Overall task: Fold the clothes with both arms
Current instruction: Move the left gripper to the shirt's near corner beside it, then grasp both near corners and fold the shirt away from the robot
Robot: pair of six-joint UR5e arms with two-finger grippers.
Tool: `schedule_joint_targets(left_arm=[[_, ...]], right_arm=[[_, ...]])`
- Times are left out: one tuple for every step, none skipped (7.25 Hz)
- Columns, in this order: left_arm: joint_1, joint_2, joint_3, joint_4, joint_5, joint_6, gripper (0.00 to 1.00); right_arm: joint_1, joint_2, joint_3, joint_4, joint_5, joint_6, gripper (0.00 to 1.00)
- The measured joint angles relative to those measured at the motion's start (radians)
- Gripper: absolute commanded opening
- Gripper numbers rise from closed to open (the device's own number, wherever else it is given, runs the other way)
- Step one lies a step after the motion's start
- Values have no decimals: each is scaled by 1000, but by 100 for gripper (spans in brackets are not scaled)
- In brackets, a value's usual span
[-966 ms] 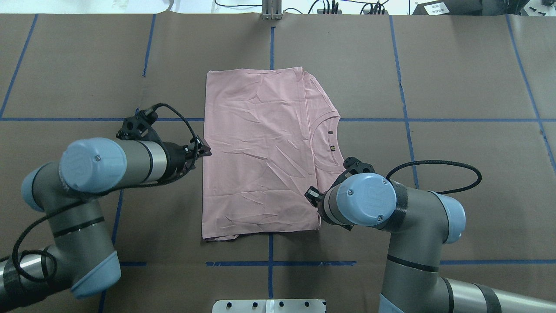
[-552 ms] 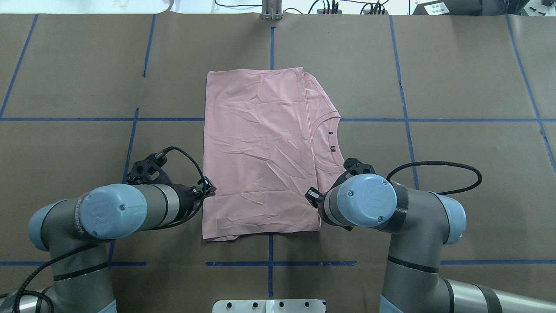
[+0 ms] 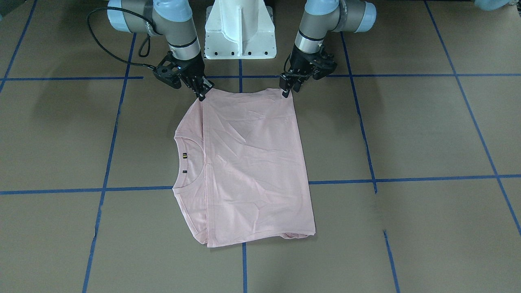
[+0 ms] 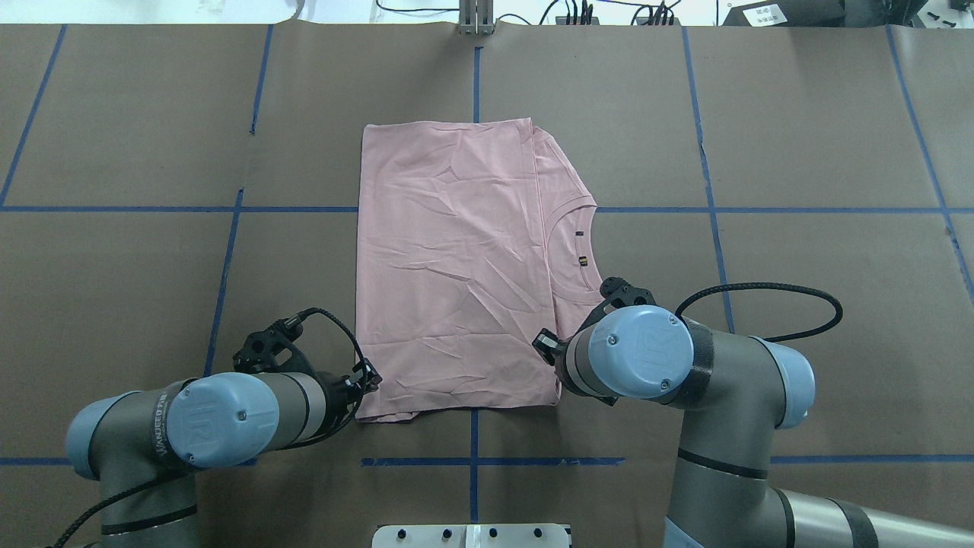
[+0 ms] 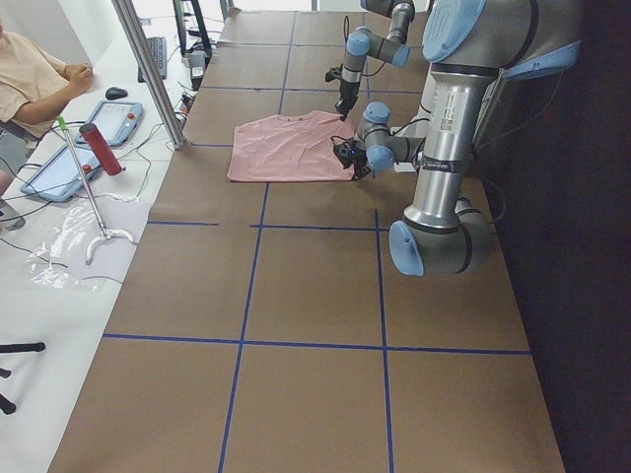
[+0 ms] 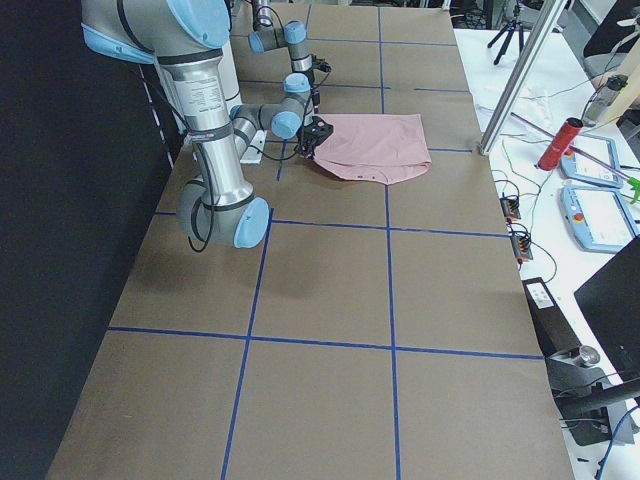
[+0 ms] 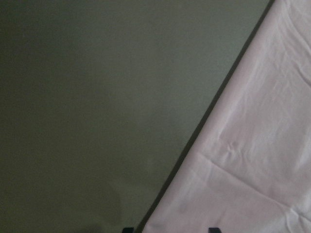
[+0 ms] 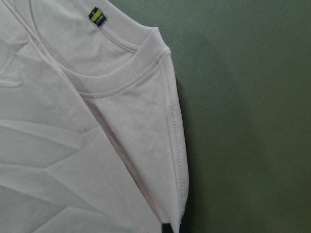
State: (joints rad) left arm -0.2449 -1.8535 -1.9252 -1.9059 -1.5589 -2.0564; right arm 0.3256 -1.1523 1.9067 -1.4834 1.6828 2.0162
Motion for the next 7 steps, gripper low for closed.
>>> schedule_joint_targets(left_arm=[[6,0,1,0,-1,0,54],[10,0,3,1,-1,-1,49],[16,0,6,1,-1,-1,46],[20,0,9,1,-1,-1,18],[24,0,10,1,-1,-1,0],[26,0,10,1,-1,-1,0],[26,-3,11,1,-1,-1,0]], right_arm=[[-1,0,0,0,0,0,0],[-1,0,-1,0,0,-1,0],[-2,0,-1,0,1,-1,0],[-2,0,-1,0,1,-2,0],[-2,0,-1,0,1,-2,0],[-2,-1,-2,0,1,-2,0],[-2,-2,-1,0,0,-2,0]])
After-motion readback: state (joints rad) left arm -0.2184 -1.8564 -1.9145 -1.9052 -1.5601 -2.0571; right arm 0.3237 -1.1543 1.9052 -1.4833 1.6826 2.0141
